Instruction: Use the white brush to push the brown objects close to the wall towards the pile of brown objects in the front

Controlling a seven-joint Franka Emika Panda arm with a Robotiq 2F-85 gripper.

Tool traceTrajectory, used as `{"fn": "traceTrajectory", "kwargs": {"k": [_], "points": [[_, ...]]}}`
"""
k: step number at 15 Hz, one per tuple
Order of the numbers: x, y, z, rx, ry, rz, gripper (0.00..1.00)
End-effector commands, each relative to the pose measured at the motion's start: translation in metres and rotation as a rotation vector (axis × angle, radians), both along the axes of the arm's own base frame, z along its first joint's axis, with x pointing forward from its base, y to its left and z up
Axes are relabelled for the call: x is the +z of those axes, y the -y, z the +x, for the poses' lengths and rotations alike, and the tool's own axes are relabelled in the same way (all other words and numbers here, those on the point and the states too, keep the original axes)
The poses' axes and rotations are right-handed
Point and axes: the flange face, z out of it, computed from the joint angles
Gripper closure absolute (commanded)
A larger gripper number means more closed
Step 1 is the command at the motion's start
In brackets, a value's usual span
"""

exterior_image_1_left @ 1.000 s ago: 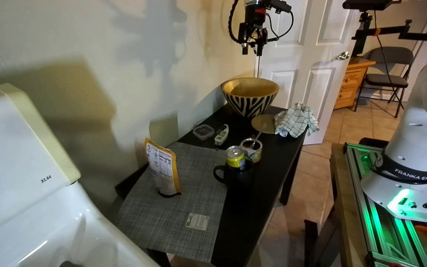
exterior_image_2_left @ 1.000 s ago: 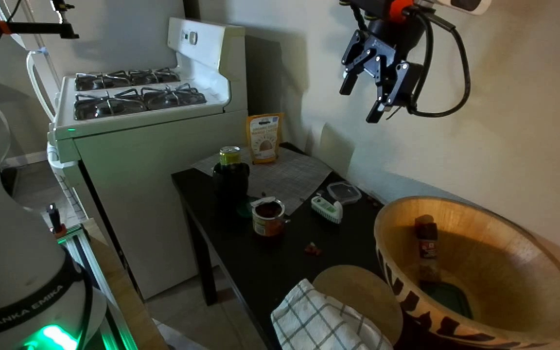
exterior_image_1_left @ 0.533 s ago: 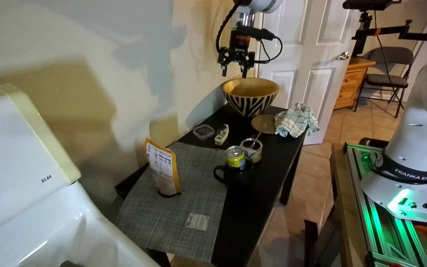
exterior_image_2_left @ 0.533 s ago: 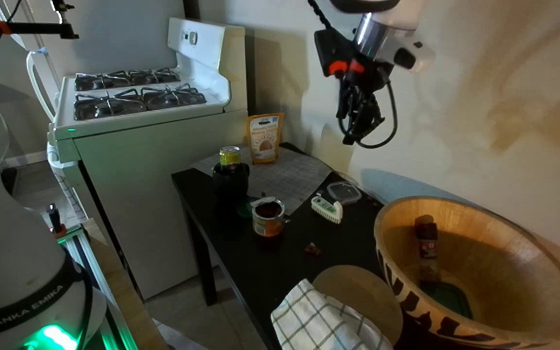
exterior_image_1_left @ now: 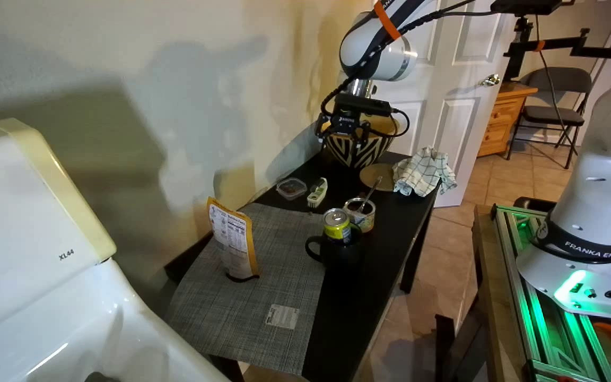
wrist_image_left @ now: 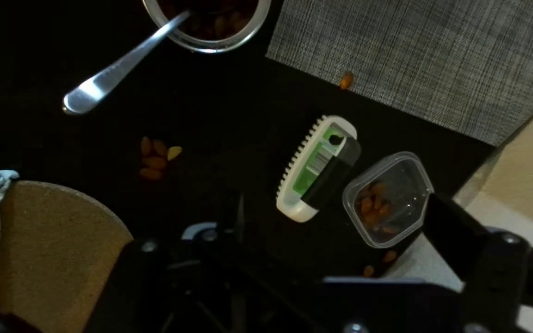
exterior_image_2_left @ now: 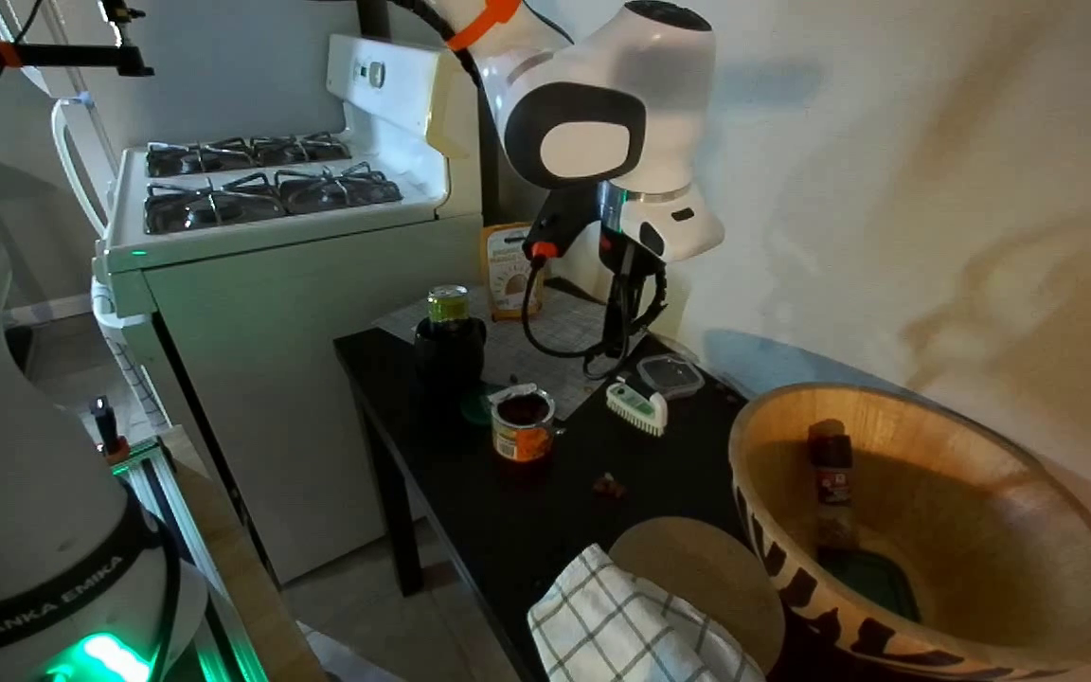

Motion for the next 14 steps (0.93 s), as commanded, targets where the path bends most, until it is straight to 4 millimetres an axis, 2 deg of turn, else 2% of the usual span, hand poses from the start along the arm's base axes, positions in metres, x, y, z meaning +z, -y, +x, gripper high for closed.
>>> {"fn": "traceTrajectory", "kwargs": {"k": [1, 2, 4, 8, 14], "points": [[0.004, 0.001, 0.003, 0.000, 0.005, -0.001, 0.00], [0.008, 0.004, 0.013, -0.032, 0.020, 0.006, 0.00], [-0.002, 0.011, 0.030, -0.128, 0.002, 0.050, 0.00], [-0.037, 0.021, 0.053, -0.269, -0.065, 0.073, 0.00], [-0.088, 0.042, 0.081, -0.363, -0.163, 0.058, 0.00]]}}
